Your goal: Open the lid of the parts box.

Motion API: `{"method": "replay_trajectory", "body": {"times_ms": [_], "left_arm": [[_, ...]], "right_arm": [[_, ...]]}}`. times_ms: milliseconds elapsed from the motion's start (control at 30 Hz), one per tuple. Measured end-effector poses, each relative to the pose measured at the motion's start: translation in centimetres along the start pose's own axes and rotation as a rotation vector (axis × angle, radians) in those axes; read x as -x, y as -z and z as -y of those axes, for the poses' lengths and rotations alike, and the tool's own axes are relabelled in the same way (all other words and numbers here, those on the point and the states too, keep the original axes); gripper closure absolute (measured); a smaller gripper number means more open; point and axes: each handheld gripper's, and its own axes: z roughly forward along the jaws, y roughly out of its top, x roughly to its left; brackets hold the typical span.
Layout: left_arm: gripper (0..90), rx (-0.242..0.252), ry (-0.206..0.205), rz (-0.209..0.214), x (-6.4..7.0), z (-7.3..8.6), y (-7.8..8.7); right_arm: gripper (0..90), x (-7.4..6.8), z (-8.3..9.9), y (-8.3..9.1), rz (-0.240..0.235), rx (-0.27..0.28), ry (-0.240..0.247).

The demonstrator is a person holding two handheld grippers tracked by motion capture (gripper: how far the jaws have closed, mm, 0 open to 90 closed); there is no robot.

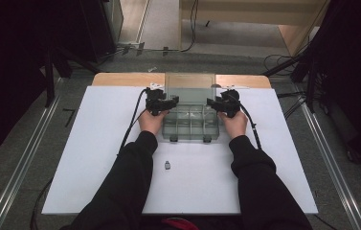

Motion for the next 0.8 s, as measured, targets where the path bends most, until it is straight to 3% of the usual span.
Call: {"method": "replay_trajectory", "body": {"times_ms": [333, 800], "left_arm": [[32.9, -0.019, -0.008, -0.007, 0.15, -0.01, -0.19], [27.2, -0.035, 0.034, -0.003, -0.20, -0.01, -0.17]], "right_arm": [[50.3, 0.16, 0.02, -0.01, -0.008, -0.006, -0.018], [46.0, -0.03, -0.01, 0.04, -0.005, -0.001, -0.007]]}}
